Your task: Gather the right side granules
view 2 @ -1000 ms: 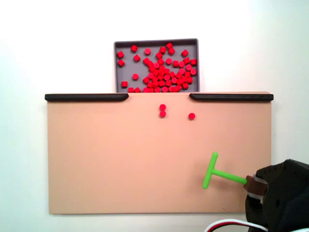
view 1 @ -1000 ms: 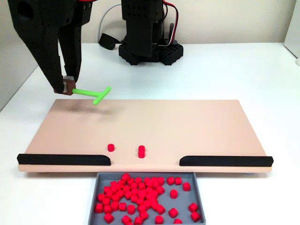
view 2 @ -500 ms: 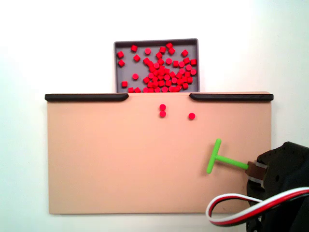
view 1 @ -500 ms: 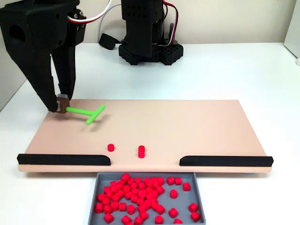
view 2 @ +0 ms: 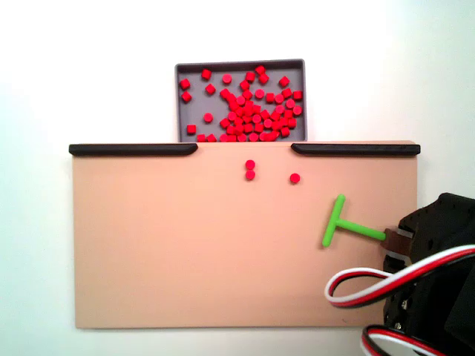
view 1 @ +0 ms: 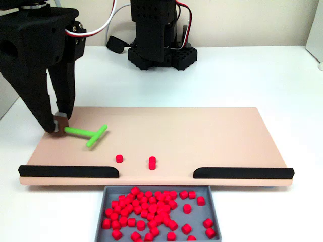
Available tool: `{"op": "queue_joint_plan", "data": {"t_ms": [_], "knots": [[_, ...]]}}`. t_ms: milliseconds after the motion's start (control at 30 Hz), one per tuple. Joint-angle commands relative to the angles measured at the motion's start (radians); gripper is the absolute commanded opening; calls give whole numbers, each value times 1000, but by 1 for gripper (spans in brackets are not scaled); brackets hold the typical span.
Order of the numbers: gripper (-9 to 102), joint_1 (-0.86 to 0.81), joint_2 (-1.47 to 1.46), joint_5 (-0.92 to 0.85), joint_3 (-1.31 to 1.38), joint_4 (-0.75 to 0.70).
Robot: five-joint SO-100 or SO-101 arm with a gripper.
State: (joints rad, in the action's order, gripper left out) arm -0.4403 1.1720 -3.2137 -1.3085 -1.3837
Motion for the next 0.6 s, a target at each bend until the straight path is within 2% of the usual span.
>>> {"op": "queue_joint_plan", "data": {"t_ms": [0,567], "knots": [[0,12,-6,-548,51,3],[0,43,-83,-543,117,3]]}}
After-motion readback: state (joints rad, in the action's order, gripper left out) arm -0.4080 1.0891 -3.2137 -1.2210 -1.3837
